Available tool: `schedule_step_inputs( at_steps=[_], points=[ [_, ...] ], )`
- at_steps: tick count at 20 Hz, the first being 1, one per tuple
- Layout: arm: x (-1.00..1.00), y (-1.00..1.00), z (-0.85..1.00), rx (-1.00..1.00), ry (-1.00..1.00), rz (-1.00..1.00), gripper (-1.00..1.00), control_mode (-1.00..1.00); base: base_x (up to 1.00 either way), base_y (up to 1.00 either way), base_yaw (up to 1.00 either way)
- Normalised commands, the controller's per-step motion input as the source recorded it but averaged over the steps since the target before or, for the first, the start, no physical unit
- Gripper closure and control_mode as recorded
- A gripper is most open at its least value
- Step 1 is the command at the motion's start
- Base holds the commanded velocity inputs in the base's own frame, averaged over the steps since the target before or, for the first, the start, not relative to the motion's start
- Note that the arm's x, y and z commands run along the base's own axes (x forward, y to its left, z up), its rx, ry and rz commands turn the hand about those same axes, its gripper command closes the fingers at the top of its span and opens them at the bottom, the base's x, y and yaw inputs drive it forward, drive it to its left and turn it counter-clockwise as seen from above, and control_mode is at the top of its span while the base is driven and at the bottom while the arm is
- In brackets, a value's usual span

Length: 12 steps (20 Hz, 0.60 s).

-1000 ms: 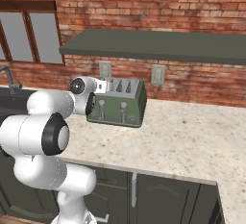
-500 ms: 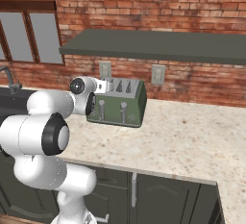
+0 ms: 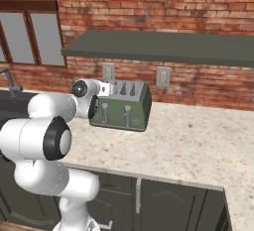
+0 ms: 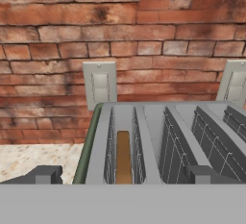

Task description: Start the toaster. Once the lever pops up, take the bread to the plate on the dining counter.

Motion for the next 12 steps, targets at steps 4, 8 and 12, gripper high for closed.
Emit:
schedule_step_inputs(
  at_steps=[4, 8, 12],
  points=[
    [0.00, 0.00, 0.00, 0.00, 0.00, 0.00, -1.00, -1.00, 0.00, 0.00, 0.00],
    [0.00, 0.00, 0.00, 0.00, 0.00, 0.00, -1.00, -1.00, 0.00, 0.00, 0.00],
    [0.00, 0.00, 0.00, 0.00, 0.00, 0.00, -1.00, -1.00, 0.00, 0.00, 0.00]
  ],
)
